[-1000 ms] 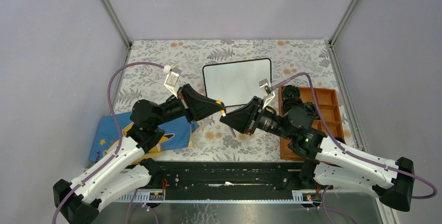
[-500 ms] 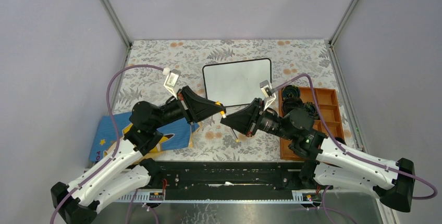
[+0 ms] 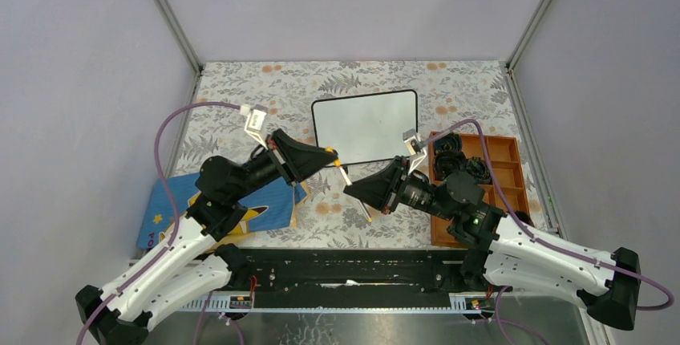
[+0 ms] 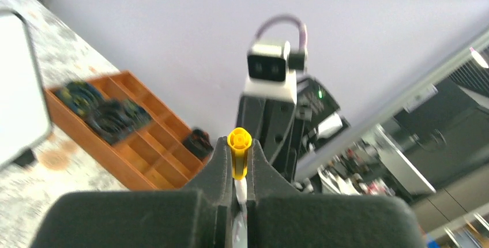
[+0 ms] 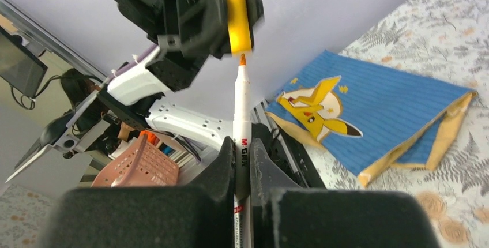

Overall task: Write a sentence on the whiteboard
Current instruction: Open the whiteboard marker at the center of the board, then place the pen cap at the center of the board.

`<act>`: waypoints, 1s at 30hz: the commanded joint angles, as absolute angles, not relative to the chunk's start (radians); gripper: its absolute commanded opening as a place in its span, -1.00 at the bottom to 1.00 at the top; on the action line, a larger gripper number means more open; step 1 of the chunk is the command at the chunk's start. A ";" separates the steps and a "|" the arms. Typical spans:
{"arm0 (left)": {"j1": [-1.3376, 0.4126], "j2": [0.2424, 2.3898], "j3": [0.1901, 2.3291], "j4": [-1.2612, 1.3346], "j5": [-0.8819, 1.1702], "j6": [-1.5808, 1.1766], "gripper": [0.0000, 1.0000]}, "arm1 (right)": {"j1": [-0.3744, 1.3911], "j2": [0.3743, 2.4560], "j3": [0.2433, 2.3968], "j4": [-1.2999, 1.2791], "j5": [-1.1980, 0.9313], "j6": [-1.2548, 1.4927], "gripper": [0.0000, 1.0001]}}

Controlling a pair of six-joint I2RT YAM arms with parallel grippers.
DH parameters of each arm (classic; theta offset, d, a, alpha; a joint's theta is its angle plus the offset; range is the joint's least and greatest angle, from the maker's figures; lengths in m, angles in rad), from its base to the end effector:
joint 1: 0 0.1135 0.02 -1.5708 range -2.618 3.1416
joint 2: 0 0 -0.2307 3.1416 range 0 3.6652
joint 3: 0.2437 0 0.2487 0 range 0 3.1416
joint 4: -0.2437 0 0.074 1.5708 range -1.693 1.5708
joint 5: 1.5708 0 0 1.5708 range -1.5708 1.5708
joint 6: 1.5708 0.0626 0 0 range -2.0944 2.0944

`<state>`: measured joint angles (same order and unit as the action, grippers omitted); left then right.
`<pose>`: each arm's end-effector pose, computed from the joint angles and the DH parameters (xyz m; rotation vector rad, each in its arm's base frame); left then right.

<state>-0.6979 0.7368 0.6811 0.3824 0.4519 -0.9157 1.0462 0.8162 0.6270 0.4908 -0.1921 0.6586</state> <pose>0.1486 -0.1603 0.3568 0.2944 1.4424 -1.6347 0.1097 0.2134 0.3354 -0.4612 1.3736 1.5604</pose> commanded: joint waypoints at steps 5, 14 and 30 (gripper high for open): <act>-0.669 0.704 0.689 0.508 0.303 -0.892 -1.00 | 1.040 0.731 0.573 0.452 -0.171 0.693 -1.00; -0.668 0.696 0.772 0.079 0.084 -0.720 -1.00 | 1.041 0.666 0.663 0.135 0.079 0.560 -1.00; -0.742 1.160 0.786 -0.434 0.017 -0.591 -1.00 | 1.040 0.600 0.646 -0.253 0.578 0.513 -1.00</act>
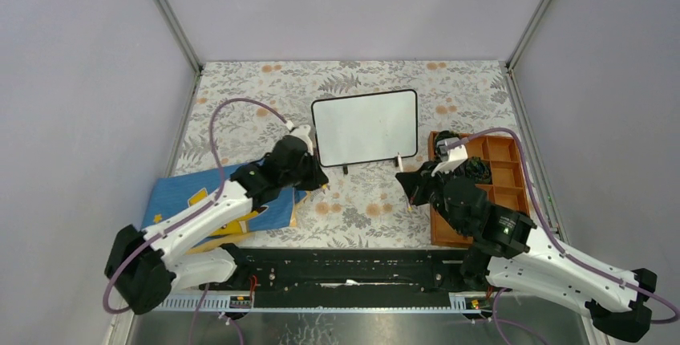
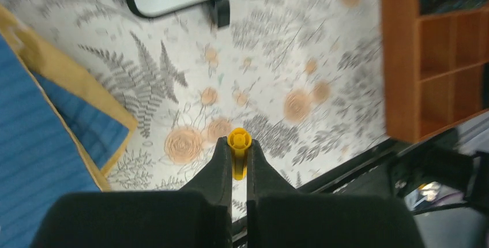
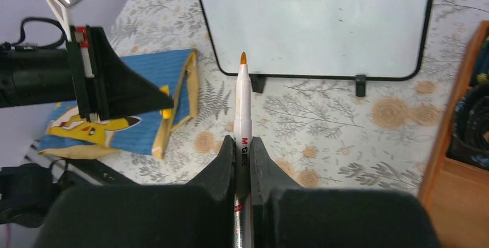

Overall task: Write a sentence on the whiteboard
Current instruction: Place the pen cap at the center of the board.

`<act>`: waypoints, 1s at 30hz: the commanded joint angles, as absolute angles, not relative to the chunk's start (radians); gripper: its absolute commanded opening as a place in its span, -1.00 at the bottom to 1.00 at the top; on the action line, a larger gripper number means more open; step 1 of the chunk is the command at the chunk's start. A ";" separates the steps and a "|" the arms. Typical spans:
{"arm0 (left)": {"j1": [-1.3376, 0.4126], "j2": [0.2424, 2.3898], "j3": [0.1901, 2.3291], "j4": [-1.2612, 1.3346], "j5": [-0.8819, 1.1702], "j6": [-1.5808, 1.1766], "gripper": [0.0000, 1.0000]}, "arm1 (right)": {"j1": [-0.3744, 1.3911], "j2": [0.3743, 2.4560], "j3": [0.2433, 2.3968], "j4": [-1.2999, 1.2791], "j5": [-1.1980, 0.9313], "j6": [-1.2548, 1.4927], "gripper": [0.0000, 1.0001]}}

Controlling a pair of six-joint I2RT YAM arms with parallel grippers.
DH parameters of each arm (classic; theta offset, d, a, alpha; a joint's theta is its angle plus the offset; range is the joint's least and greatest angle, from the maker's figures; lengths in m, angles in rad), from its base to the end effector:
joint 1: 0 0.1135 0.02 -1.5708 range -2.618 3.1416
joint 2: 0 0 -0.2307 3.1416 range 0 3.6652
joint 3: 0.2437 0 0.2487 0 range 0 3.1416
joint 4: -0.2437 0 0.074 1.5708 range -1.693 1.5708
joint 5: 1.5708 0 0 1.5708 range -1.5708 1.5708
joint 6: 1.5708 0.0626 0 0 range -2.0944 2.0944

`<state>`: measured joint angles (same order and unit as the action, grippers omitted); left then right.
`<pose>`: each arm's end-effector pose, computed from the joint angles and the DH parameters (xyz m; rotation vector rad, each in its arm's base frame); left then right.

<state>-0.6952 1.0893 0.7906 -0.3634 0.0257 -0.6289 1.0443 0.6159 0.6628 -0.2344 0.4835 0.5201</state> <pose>0.2057 -0.1737 0.2203 0.0922 2.3379 -0.7262 0.1242 0.1558 0.2939 -0.1087 1.7887 0.7177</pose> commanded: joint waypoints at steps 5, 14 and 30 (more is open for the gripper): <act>-0.790 1.308 0.793 -0.431 -0.041 -0.605 -1.00 | 1.041 0.601 0.630 -0.252 0.578 0.505 -1.00; -0.846 1.494 0.827 -0.389 -0.046 -0.621 -1.00 | 1.040 0.594 0.623 -0.269 0.576 0.505 -1.00; -0.854 1.585 0.833 -0.366 -0.057 -0.623 -0.69 | 1.040 0.585 0.619 -0.276 0.581 0.510 -1.00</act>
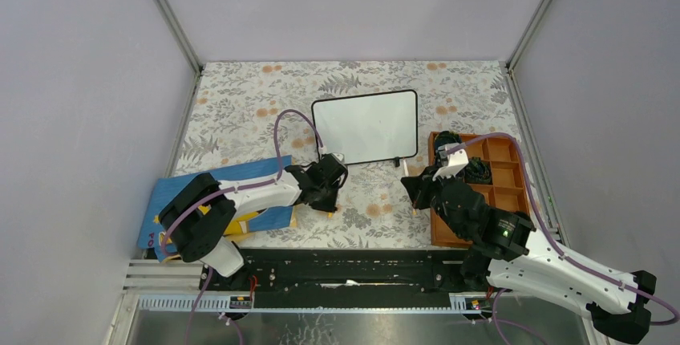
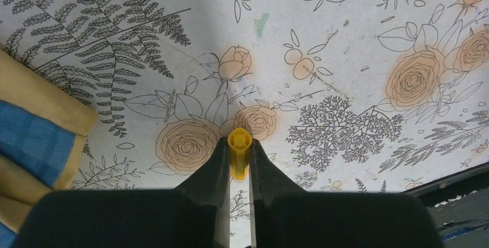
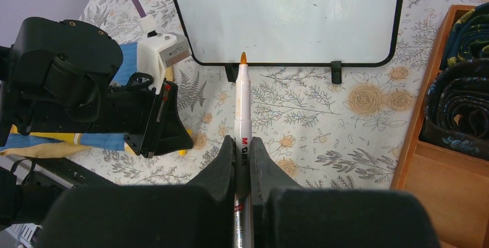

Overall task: Write a sentence on the whiteboard
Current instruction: Place the pen cap at the center of the board.

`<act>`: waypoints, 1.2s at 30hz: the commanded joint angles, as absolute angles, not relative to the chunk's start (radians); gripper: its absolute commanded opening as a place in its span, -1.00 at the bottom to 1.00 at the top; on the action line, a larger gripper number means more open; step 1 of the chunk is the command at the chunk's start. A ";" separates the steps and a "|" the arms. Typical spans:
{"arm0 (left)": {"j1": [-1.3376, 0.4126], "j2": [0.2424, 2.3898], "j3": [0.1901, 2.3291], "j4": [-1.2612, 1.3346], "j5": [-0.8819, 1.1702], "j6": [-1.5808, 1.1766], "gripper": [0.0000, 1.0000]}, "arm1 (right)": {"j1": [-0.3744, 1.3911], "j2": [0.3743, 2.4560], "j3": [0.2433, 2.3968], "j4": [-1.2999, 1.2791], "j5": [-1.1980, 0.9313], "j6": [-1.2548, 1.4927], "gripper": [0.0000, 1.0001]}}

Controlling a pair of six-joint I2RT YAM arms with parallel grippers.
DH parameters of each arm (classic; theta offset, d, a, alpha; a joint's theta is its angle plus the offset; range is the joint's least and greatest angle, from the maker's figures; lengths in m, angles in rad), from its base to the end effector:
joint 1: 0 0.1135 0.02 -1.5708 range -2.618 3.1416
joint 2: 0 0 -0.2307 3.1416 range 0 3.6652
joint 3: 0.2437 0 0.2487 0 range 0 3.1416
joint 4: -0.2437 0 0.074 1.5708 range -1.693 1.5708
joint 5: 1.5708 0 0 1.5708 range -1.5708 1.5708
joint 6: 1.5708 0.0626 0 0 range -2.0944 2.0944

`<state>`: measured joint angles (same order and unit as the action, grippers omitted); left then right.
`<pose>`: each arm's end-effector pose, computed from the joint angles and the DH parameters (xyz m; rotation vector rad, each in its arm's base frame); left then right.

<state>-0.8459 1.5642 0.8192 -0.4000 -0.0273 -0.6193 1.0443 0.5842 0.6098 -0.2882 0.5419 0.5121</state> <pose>0.1955 -0.2182 0.1003 0.3065 2.7661 -0.3741 0.1237 0.1485 0.2738 -0.1033 1.8347 0.6118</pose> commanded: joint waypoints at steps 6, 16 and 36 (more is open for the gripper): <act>-0.854 1.591 0.828 -0.365 -0.066 -0.627 -0.54 | 1.041 0.586 0.619 -0.275 0.580 0.510 -1.00; -0.854 1.589 0.825 -0.366 -0.077 -0.631 -0.38 | 1.040 0.585 0.619 -0.274 0.577 0.516 -1.00; -0.854 1.493 0.860 -0.391 -0.078 -0.644 -0.01 | 1.041 0.589 0.622 -0.272 0.566 0.522 -1.00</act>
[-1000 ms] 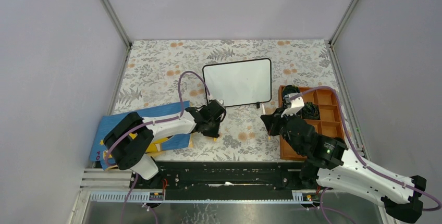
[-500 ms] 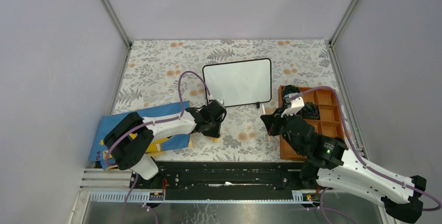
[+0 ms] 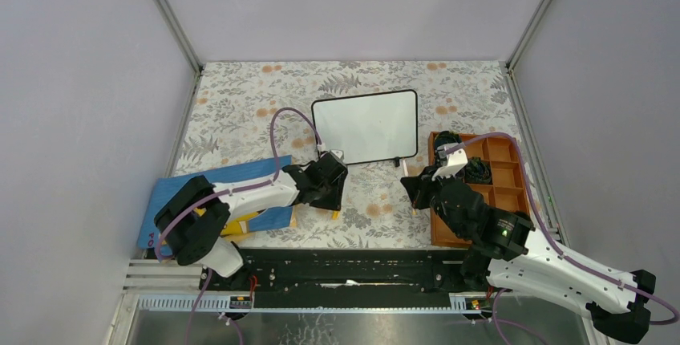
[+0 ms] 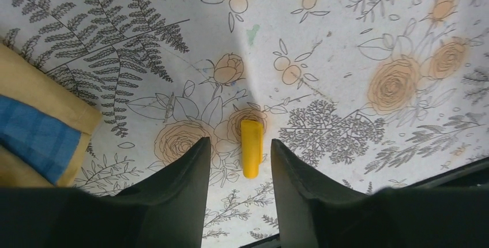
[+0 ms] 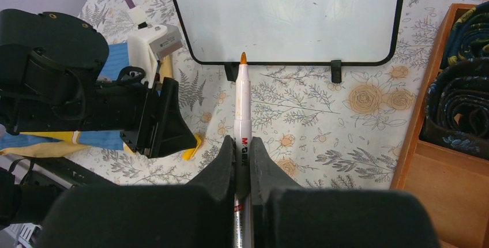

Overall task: Write a sentence on the whiteboard
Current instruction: Place the pen cap at the center of the board.

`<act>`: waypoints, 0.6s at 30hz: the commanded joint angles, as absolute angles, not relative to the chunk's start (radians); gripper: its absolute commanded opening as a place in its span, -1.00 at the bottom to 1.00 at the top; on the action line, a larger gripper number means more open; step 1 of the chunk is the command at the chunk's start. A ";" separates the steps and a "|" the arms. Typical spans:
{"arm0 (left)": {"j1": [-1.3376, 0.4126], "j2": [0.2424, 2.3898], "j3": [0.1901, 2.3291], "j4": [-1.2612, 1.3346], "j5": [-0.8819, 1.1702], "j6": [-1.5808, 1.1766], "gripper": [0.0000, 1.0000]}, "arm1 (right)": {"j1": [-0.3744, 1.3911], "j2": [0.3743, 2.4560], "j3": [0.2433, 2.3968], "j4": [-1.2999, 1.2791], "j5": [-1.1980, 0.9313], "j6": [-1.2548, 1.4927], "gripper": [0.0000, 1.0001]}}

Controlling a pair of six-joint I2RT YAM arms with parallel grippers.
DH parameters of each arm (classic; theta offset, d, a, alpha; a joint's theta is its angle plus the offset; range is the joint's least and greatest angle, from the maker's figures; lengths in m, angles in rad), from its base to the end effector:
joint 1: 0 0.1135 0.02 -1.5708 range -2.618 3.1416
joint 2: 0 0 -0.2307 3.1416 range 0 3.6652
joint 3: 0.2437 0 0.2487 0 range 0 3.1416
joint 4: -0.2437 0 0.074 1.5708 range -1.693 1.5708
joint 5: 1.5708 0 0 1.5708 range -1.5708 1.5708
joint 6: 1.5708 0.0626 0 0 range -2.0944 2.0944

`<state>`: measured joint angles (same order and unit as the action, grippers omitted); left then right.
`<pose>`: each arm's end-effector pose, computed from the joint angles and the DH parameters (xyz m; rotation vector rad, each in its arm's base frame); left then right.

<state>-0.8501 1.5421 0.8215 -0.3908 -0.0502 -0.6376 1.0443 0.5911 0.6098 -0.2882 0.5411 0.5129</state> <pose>0.1969 -0.2195 0.1076 0.2751 2.7309 -0.3839 0.1242 0.1495 0.2726 -0.1062 1.8403 0.6081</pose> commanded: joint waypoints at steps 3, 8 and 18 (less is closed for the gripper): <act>-0.854 1.449 0.873 -0.397 -0.077 -0.654 0.08 | 1.040 0.590 0.626 -0.274 0.562 0.520 -1.00; -0.854 1.294 0.894 -0.396 -0.124 -0.676 0.30 | 1.040 0.591 0.644 -0.272 0.542 0.496 -1.00; -0.853 0.748 0.639 0.200 -0.035 -0.665 0.78 | 1.040 0.613 0.741 -0.119 0.058 0.270 -1.00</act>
<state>-0.8501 0.8829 0.7586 -0.1772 -0.1085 -0.6758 1.0439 0.6029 0.6567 -0.2493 0.3286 0.3794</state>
